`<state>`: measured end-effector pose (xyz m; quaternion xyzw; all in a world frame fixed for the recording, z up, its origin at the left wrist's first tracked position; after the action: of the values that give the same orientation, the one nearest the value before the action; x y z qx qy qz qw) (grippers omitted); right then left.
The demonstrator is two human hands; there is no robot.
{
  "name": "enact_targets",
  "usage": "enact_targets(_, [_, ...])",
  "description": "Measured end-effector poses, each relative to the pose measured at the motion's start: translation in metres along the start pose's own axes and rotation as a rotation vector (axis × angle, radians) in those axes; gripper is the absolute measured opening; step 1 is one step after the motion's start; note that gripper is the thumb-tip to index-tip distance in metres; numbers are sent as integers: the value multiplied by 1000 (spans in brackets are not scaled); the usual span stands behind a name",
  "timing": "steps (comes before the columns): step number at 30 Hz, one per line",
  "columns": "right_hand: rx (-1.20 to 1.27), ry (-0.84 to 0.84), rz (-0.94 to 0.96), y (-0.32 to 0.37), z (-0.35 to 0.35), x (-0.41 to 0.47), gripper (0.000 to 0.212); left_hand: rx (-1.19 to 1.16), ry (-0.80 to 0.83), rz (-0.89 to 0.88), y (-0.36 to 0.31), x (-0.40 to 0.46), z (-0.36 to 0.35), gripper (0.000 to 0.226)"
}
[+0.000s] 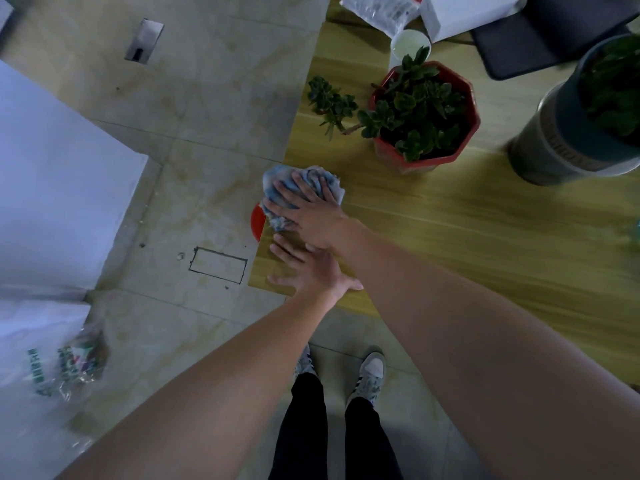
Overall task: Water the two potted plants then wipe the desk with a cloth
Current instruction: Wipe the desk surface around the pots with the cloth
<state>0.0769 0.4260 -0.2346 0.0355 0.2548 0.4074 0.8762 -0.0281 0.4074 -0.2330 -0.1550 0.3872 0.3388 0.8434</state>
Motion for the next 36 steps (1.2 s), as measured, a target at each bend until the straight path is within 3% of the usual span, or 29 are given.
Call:
enact_targets(4, [120,2,66,23,6,14,52,-208,-71,-15,3,-6,18,77])
enact_targets(6, [182,-28,69,22,9,17,53,-317,-70,-33,2,-8,24,69])
enact_targets(11, [159,-87,23,0,8,4,53,-54,-38,36,-4,-12,16,84])
enact_targets(15, [148,-142,-64,-30,2,-22,55,99,95,13,-2,-1,1,139])
enact_targets(18, [152,-184,-177,-55,-6,-50,57,128,110,36,-1,-2,1,154])
enact_targets(23, [171,-223,-262,-81,-19,-92,57,186,40,51,-9,-1,2,149])
enact_targets(29, [192,-266,-344,-111,-32,-137,63,250,14,-263,-59,-17,-5,106])
enact_targets(36, [224,-347,-404,-141,-45,-177,63,383,16,-405,-107,-33,-22,112])
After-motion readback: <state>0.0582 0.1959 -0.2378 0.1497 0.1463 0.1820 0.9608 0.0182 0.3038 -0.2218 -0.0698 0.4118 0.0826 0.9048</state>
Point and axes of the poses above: each hand's wrist, its own x-axis towards the middle knuckle, its own z-axis out of the back of the hand, y = z × x, the point moved 10 cm from there along x, towards the middle knuckle, and after that the axes turned 2 degrees about z, right-handed, at the moved point
